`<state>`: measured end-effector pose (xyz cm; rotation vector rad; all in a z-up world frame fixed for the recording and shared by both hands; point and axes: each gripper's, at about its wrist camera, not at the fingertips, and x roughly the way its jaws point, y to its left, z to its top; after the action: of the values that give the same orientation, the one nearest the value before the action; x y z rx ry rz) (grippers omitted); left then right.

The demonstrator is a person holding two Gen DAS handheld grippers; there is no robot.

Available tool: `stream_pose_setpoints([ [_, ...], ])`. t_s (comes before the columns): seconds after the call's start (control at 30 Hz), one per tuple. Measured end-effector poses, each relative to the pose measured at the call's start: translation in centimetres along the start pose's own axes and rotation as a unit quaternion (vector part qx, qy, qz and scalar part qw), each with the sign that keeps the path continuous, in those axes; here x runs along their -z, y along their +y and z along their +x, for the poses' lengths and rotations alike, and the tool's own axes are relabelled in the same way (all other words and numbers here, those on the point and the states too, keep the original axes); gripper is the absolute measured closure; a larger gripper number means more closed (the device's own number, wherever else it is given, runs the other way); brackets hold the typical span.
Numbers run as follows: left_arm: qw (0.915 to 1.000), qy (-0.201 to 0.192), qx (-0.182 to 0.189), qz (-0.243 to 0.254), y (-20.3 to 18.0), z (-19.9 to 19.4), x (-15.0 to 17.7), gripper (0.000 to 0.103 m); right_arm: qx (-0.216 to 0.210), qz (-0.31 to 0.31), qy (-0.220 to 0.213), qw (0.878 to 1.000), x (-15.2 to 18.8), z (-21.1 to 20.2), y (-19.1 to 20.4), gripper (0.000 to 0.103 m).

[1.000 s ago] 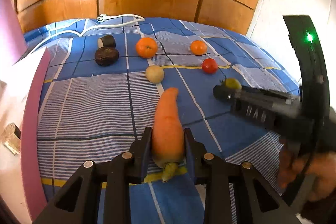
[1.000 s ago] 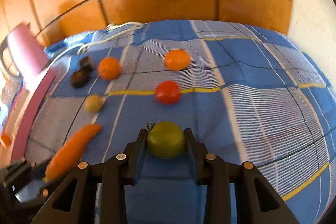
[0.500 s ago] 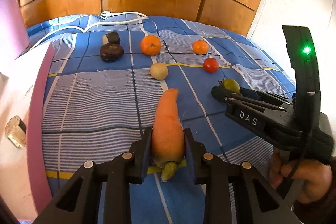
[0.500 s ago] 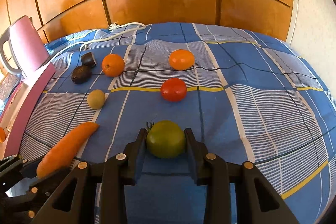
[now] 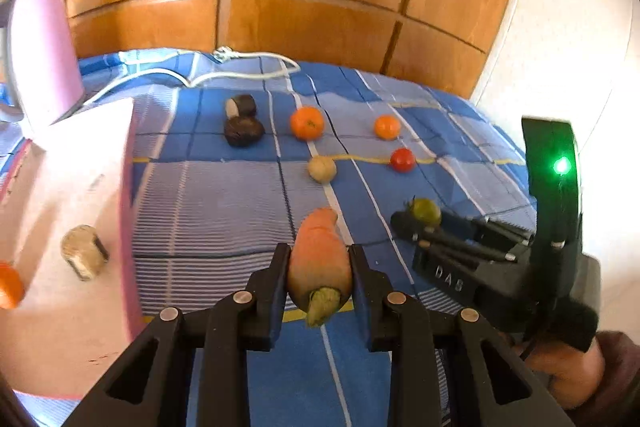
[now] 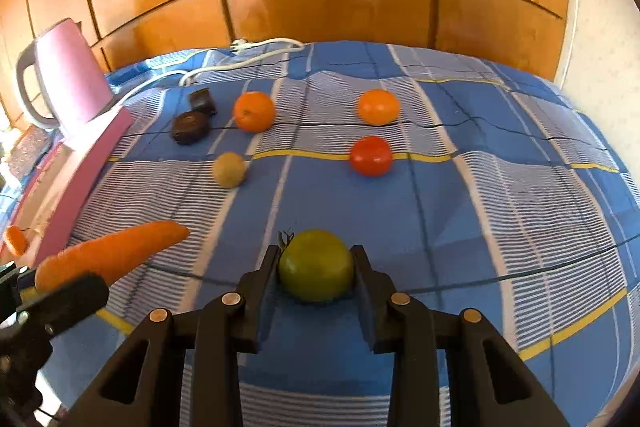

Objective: Organize fruits
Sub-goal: 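Lift and carry the green tomato and carrot toward the white tray, then open both grippers to release the tomato and carrot into the tray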

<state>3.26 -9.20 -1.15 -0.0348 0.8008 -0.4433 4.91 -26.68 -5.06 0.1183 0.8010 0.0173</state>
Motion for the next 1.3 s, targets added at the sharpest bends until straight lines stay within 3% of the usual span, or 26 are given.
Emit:
stream_pose_setpoints([
  [0.4, 0.9973, -0.039, -0.037, -0.050, 4.6, -4.5, -1.1, 0.074, -0.059, -0.028, -0.007, 0.998, -1.4, -1.6, 4.3, 0.069],
  [0.63, 0.9924, -0.060, -0.072, -0.080, 9.0, -6.6, -1.7, 0.074, -0.116, -0.076, -0.014, 0.990, -2.7, -2.8, 9.4, 0.069],
  [0.97, 0.9740, -0.064, -0.151, -0.156, 18.3, -8.0, -2.0, 0.074, -0.213, -0.175, -0.016, 0.961, -3.6, -4.1, 19.1, 0.069],
  [1.3, 0.9597, -0.049, -0.194, -0.197, 22.0, -7.9, -0.8, 0.070, -0.266, -0.229, 0.019, 0.936, -2.9, -2.7, 26.1, 0.067],
])
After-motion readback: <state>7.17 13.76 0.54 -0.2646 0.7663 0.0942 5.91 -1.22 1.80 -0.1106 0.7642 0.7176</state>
